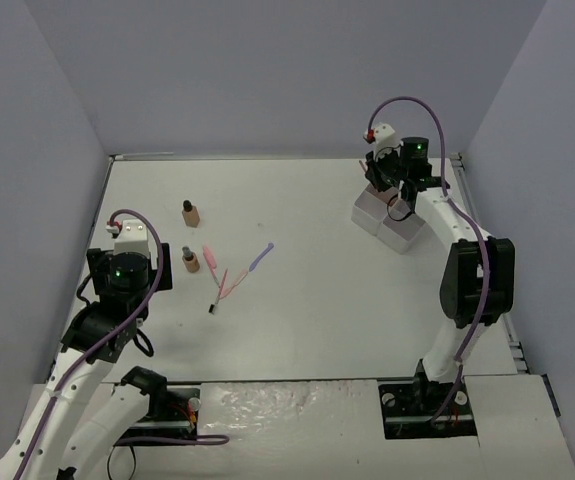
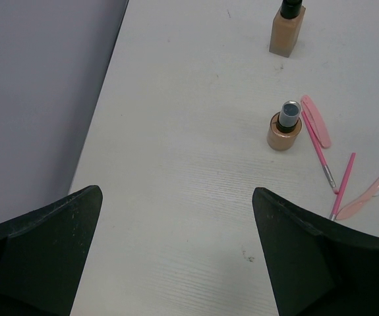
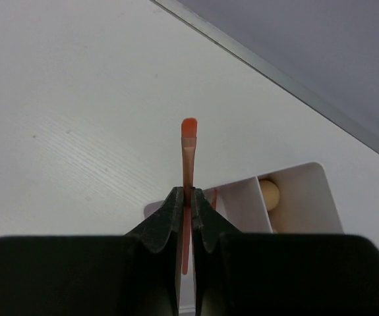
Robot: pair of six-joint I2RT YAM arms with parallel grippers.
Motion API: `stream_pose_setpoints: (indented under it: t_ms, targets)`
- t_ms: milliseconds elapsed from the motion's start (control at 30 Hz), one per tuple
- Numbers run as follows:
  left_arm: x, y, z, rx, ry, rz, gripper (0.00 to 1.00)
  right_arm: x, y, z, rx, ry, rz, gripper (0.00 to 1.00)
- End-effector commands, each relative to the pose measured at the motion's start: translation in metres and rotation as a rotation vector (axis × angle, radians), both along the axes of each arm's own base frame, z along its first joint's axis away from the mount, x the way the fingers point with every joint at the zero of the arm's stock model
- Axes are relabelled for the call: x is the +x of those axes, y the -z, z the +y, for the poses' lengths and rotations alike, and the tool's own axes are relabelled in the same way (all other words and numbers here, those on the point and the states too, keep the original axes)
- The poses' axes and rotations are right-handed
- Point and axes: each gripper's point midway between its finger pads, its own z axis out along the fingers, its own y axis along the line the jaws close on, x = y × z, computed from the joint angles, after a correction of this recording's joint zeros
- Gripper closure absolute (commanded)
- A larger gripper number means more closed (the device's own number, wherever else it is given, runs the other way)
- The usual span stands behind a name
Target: Organize the makeup
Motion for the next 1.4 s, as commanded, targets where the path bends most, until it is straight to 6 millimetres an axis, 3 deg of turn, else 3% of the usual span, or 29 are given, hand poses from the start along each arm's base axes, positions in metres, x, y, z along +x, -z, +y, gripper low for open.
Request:
stream_pose_setpoints:
  t_ms: [0, 233, 567, 733, 800, 867, 967, 1200, 1367]
  targets:
    - [0.009, -0.016, 0.002, -0.015, -0.026, -0.065, 0.03, 0.022, -0.07, -0.013, 0.111, 0.014, -0.27, 1.0]
    - [0.01, -0.015, 0.001, -0.015, -0.023, -0.061, 0.03, 0.028, -0.043, -0.025, 0.127, 0.017, -0.261, 1.0]
    - [0.011, -0.013, 0.0, -0.013, -0.019, -0.054, 0.03, 0.019, 0.005, -0.031, 0.107, 0.021, -0.192, 0.96]
    - [0.011, -0.012, -0.001, -0.015, -0.013, -0.053, 0.03, 0.015, 0.012, -0.034, 0.086, 0.03, -0.186, 0.94]
    - [0.011, -0.012, -0.001, -0.016, -0.012, -0.053, 0.03, 0.014, 0.012, -0.036, 0.075, 0.032, -0.186, 0.94]
    - [0.011, -0.012, -0.001, -0.016, -0.011, -0.054, 0.03, 0.015, 0.009, -0.053, 0.068, 0.065, -0.196, 0.95]
    - [0.011, -0.012, -0.001, -0.018, -0.009, -0.054, 0.03, 0.015, 0.0, -0.052, 0.073, 0.052, -0.211, 0.96]
    - [0.012, -0.011, -0.001, -0.015, -0.007, -0.049, 0.03, 0.016, -0.043, -0.043, 0.097, 0.006, -0.283, 0.97]
    - [0.012, -0.01, -0.002, -0.015, -0.007, -0.047, 0.03, 0.019, -0.043, -0.044, 0.088, 0.003, -0.29, 0.97]
